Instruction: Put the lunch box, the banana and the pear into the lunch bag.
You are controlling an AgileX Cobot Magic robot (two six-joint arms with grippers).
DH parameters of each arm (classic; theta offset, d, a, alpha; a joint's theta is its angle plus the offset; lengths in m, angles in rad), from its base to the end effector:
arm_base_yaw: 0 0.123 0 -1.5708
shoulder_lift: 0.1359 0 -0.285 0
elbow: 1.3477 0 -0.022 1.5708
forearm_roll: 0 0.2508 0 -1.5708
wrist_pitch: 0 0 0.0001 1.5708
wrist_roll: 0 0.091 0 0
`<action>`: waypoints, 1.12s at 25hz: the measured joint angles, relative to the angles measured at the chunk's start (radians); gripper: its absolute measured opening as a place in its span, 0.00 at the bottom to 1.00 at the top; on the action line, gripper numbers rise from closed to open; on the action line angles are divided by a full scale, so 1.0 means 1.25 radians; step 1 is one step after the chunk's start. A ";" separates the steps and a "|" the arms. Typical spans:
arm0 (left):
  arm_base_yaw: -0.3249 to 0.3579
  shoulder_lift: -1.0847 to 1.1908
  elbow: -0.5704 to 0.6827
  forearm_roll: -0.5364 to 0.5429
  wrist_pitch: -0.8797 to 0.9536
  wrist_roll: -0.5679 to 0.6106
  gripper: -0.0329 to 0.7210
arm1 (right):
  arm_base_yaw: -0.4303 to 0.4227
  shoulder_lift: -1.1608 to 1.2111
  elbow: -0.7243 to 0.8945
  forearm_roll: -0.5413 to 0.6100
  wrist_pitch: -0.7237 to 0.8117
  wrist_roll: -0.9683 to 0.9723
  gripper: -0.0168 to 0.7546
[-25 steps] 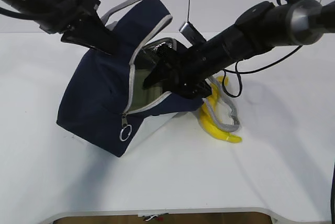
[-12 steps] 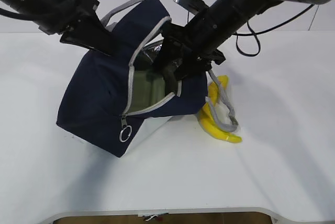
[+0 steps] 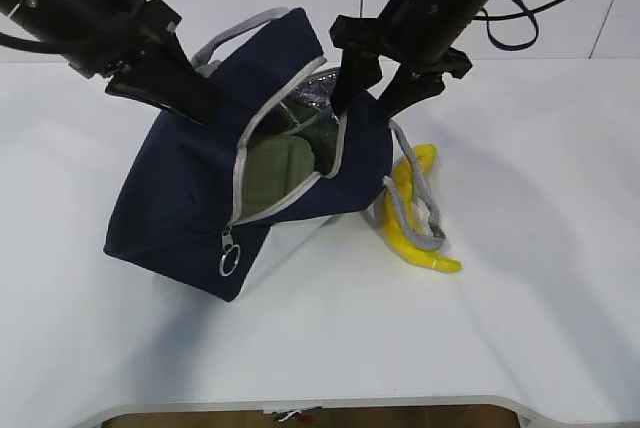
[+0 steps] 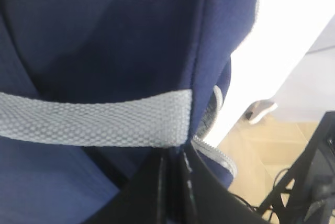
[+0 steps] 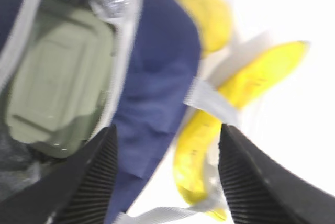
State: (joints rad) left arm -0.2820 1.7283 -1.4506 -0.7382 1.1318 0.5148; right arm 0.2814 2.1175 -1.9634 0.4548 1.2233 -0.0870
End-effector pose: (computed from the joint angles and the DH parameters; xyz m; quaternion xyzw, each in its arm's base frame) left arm 0.3296 -0.1532 0.3028 0.2561 0.8963 -0.3273 0.1546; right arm 0.4288 0.1631 0.2705 -0.1311 0.9569 0.2328 0.1142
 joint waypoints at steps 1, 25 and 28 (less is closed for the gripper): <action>0.000 0.000 0.000 0.001 0.006 0.000 0.04 | 0.000 -0.004 0.000 -0.018 0.000 0.010 0.66; 0.112 0.000 -0.001 0.113 0.060 -0.055 0.04 | 0.000 -0.122 0.130 -0.230 0.012 0.108 0.65; 0.117 0.000 -0.001 0.156 0.060 -0.078 0.04 | 0.000 -0.119 0.144 -0.252 0.012 0.126 0.65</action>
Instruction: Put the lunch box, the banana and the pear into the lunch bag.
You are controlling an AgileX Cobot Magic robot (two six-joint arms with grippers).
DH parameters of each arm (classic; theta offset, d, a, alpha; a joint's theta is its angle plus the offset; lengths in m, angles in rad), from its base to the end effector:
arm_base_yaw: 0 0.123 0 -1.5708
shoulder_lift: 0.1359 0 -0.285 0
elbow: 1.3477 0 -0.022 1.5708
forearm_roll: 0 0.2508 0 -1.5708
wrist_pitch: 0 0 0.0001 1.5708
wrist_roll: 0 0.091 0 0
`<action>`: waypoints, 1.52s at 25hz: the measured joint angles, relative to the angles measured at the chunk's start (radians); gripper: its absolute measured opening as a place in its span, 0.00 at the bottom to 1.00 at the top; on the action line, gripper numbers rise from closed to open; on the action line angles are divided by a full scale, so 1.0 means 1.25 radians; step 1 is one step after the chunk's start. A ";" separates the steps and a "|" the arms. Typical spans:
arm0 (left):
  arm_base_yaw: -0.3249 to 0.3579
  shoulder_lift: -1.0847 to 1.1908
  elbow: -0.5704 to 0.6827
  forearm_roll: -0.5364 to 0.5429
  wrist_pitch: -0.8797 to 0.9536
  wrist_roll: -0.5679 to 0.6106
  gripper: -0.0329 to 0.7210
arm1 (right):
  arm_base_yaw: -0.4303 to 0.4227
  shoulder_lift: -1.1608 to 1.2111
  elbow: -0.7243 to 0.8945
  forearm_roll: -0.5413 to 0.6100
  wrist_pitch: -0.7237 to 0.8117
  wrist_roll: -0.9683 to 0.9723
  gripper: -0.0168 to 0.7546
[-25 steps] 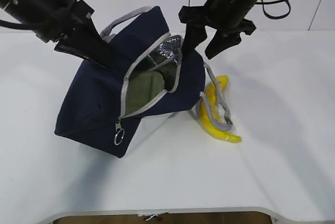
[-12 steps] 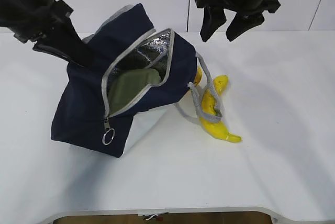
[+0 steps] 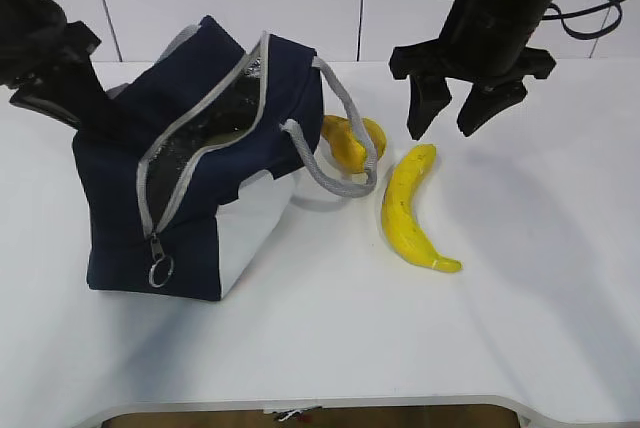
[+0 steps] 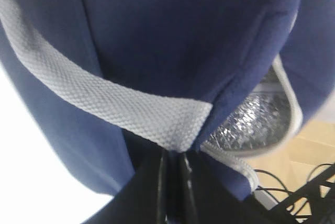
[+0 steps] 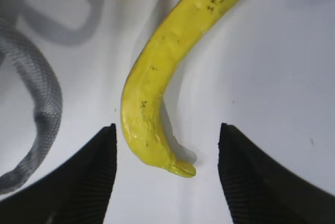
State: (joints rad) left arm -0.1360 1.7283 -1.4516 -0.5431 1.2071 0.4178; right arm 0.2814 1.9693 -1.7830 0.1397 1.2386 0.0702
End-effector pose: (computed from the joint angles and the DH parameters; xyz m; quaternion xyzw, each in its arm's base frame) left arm 0.3417 -0.0911 0.2926 0.1919 0.9432 -0.2437 0.1192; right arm 0.3981 0.1276 0.2776 -0.0896 0.9868 0.0874 0.1023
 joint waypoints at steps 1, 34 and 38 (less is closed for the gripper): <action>0.001 0.000 0.000 0.006 0.000 -0.004 0.04 | 0.000 0.004 0.000 -0.005 0.000 0.009 0.65; 0.002 0.000 0.000 0.015 0.000 -0.018 0.04 | 0.000 0.189 0.002 0.072 -0.091 0.087 0.70; 0.002 0.000 0.000 0.015 0.000 -0.018 0.04 | 0.000 0.198 0.002 0.072 -0.093 0.087 0.70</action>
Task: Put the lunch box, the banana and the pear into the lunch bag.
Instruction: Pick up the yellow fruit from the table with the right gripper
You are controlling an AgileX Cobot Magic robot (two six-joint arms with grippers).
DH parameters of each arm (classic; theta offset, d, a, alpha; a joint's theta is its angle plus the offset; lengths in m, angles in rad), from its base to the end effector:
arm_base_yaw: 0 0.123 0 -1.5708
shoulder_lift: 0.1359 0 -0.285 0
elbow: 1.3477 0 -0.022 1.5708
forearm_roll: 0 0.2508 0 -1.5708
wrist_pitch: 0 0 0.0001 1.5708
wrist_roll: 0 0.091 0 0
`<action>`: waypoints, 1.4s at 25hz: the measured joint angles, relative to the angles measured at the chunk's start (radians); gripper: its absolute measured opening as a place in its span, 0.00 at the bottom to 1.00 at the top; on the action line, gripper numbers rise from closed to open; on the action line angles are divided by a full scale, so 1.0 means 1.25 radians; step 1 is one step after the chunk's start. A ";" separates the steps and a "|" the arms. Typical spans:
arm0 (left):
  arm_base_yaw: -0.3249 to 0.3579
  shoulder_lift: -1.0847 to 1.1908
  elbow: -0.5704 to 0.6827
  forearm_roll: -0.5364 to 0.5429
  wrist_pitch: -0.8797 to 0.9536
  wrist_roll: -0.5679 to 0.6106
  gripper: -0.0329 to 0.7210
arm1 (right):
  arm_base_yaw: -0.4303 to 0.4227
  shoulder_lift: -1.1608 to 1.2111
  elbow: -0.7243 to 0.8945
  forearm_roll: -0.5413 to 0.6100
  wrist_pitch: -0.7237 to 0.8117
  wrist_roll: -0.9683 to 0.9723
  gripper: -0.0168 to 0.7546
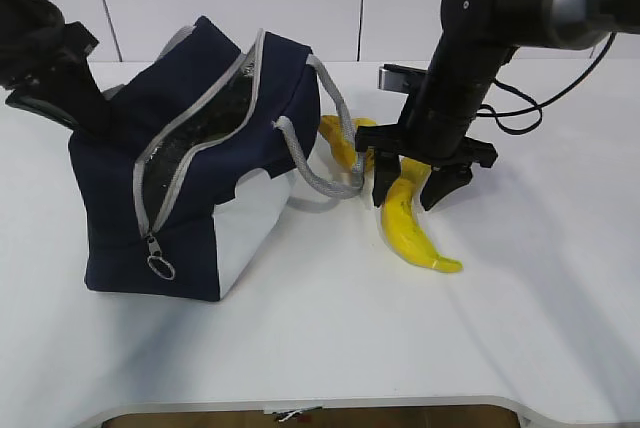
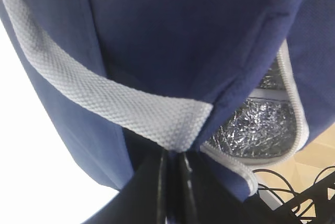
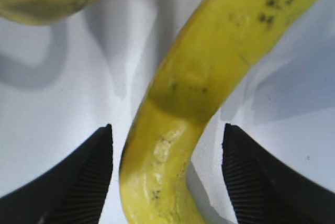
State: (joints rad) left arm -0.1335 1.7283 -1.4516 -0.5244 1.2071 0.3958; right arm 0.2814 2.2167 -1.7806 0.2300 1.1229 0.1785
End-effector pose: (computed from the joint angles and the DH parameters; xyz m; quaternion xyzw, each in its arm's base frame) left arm 0.3419 -0.0889 0.2918 0.1834 0.9472 -0.2362 0.1159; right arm 0.4306 0.1439 0.1716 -0.0066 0.9932 0.1142 0.0238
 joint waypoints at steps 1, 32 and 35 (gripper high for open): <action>0.000 0.000 0.000 0.000 0.000 0.000 0.04 | 0.000 0.000 0.000 0.000 0.000 0.000 0.69; 0.000 0.000 0.000 -0.141 0.002 0.000 0.04 | 0.000 -0.203 -0.080 0.123 0.088 -0.103 0.40; 0.000 0.000 0.000 -0.195 -0.002 0.002 0.04 | 0.000 -0.219 -0.082 0.255 0.094 -0.161 0.40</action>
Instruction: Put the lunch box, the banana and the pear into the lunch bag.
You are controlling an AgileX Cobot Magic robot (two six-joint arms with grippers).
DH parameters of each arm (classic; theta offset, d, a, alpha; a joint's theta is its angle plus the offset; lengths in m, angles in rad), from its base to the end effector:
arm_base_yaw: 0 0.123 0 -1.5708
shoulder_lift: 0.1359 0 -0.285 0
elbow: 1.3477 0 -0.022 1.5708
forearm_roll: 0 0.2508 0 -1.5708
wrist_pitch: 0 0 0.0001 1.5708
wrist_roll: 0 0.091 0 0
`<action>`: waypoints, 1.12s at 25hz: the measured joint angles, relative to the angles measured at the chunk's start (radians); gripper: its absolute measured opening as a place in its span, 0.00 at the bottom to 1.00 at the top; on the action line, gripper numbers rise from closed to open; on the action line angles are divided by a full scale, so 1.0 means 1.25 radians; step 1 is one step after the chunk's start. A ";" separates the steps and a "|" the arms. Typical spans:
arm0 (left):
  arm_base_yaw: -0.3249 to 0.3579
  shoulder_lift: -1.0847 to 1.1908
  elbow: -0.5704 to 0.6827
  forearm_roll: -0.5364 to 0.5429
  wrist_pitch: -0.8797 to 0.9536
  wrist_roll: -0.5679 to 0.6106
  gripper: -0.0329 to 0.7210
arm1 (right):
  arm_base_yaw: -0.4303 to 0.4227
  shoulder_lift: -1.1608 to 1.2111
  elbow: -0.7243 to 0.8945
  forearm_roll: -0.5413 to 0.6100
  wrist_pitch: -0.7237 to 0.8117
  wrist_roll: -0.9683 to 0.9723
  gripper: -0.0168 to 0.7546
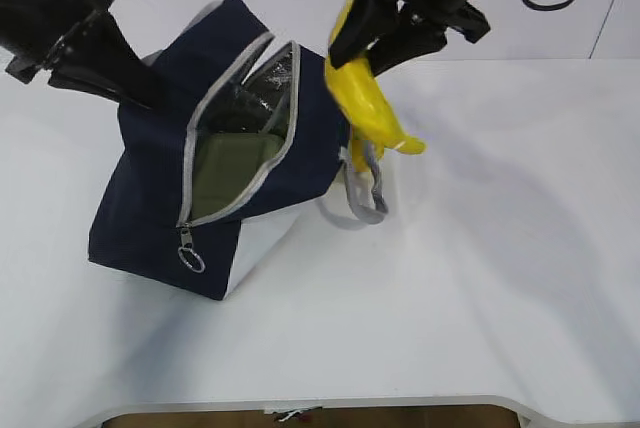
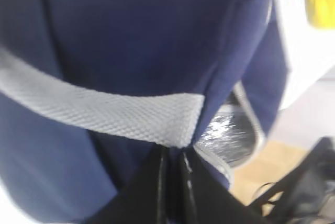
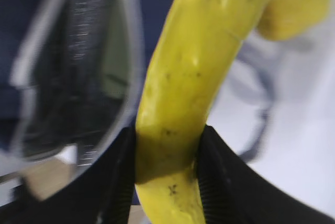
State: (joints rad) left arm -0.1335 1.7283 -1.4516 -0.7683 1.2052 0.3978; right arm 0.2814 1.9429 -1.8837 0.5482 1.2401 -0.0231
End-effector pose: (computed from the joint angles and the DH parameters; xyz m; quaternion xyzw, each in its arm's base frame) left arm 0.3422 -0.1056 0.3040 0.1434 0.9181 -0.3465 0.1283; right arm 0.3912 0.1598 0.3284 -0.1033 0.9425 0.2875 0.1358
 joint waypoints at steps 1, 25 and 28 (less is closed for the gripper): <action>0.000 0.000 0.000 -0.012 -0.004 0.001 0.04 | 0.000 0.000 0.000 0.041 0.002 -0.016 0.40; 0.000 0.000 0.000 -0.110 -0.059 0.033 0.04 | 0.093 0.114 -0.088 0.189 -0.054 -0.045 0.39; 0.000 0.000 0.000 -0.110 -0.059 0.034 0.04 | 0.093 0.129 -0.093 0.204 -0.066 -0.045 0.39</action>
State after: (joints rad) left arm -0.1335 1.7283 -1.4516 -0.9062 1.1311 0.4409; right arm 0.3973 2.1043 -1.9996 0.8034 1.1572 -0.0790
